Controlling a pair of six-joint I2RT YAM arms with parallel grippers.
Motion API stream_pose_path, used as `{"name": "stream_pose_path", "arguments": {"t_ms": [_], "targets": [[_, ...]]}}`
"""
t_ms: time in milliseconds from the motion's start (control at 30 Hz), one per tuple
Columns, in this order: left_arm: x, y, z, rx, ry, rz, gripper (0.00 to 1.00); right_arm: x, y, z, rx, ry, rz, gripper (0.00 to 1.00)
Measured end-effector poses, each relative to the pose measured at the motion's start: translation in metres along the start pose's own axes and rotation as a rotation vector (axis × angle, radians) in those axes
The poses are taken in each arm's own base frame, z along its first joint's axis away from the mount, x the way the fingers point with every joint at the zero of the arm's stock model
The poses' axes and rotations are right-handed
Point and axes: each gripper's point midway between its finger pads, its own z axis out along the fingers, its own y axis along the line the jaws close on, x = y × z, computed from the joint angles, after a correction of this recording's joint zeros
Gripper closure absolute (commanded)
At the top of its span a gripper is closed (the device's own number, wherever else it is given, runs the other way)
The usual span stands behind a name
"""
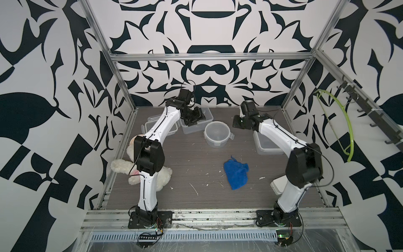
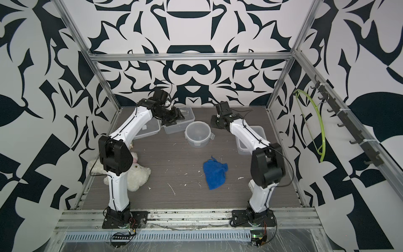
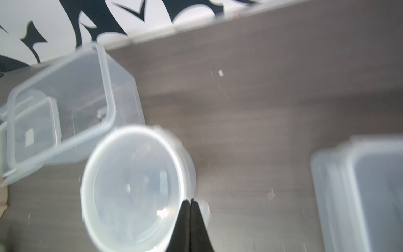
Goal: Wipe the insides of the lunch boxes
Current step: Open the fastener of the lunch box, then adjust the lunch box at the center of the board.
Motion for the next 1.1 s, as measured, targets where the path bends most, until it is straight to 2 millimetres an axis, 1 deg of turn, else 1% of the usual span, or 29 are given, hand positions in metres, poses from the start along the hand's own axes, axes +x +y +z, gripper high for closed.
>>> {"name": "stream_pose_path", "arguments": {"t_ms": [67,133,233,300,367,467,567,667,733,833,1000,1100], "targets": [[0.004,0.014,0.014,-0.025,0.025,-0.020,0.36,-0.007,0.004,0.029,0.007,0.016,-0.024,1.00],[0.015,0.025,0.033,-0.048,0.074,-0.036,0.34,-0.007,0.006,0.060,0.008,0.048,-0.044,1.00],[0.029,0.035,0.057,-0.067,0.132,-0.054,0.31,0.007,0.005,0.097,0.006,0.110,-0.057,1.00],[0.037,0.036,0.066,-0.067,0.157,-0.058,0.30,0.018,0.002,0.111,0.008,0.144,-0.061,1.00],[0.043,0.031,0.070,-0.058,0.172,-0.056,0.29,0.029,0.000,0.116,0.010,0.177,-0.063,1.00],[0.049,0.021,0.074,-0.037,0.182,-0.045,0.29,0.041,-0.001,0.111,0.005,0.203,-0.066,1.00],[0.054,0.019,0.081,-0.038,0.197,-0.044,0.29,0.057,-0.004,0.092,0.008,0.220,-0.070,1.00],[0.051,0.020,0.091,-0.042,0.205,-0.045,0.28,0.077,-0.005,0.067,0.009,0.231,-0.072,1.00],[0.040,0.015,0.095,-0.033,0.186,-0.036,0.29,0.094,-0.005,0.049,0.010,0.240,-0.068,1.00],[0.019,0.004,0.106,-0.009,0.152,-0.016,0.29,0.120,-0.004,0.032,0.004,0.256,-0.048,1.00],[-0.008,-0.015,0.126,0.052,0.108,0.008,0.28,0.164,-0.009,0.020,-0.004,0.307,-0.006,1.00],[-0.014,-0.024,0.128,0.085,0.101,0.009,0.28,0.177,-0.021,0.014,0.015,0.317,0.005,1.00]]}}
